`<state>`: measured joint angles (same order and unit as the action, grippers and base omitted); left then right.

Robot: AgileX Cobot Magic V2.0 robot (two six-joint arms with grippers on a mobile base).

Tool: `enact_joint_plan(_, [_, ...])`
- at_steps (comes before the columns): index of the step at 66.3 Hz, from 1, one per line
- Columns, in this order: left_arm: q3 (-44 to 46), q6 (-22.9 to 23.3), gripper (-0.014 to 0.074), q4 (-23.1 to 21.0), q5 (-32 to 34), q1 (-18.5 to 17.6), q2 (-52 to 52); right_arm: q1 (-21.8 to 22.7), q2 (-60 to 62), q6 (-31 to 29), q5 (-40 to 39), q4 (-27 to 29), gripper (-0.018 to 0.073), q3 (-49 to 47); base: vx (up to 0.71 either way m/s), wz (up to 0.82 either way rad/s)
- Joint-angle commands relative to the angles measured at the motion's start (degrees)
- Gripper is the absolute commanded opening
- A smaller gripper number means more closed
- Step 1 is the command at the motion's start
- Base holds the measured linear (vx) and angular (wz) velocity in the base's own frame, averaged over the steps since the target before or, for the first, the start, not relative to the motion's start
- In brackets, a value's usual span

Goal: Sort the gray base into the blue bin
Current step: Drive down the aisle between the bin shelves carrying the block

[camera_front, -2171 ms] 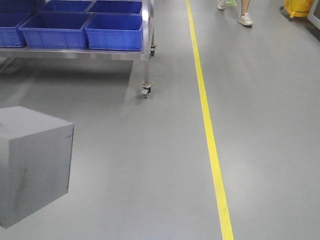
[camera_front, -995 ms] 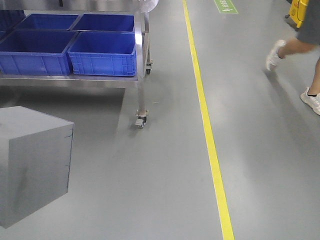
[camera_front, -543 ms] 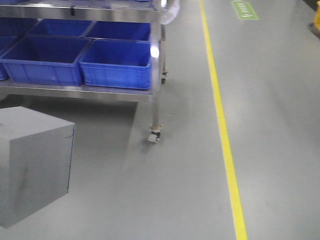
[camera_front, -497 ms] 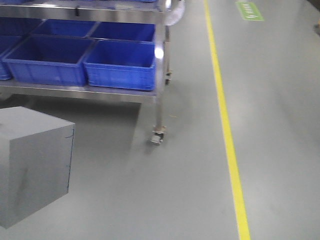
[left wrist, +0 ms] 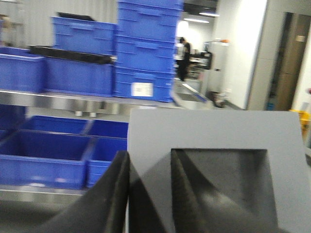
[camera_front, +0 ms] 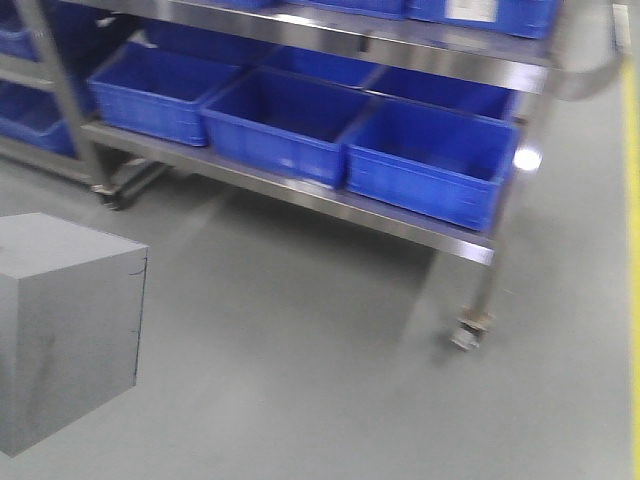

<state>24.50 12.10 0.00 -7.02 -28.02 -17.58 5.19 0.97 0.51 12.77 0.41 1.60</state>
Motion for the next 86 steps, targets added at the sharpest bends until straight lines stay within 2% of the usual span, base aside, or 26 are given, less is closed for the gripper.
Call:
enact_joint_plan(1, [1.67, 0.36, -0.0006, 0.0, 6.15, -0.24, -0.36, 0.04, -0.83, -0.51, -4.18, -0.41, -0.0005, 0.11, 0.31, 0.84])
enact_joint_plan(86, [1.67, 0.36, -0.0006, 0.0, 6.15, -0.24, -0.36, -0.01, -0.83, -0.51, -4.18, -0.41, -0.0005, 0.11, 0.28, 0.74])
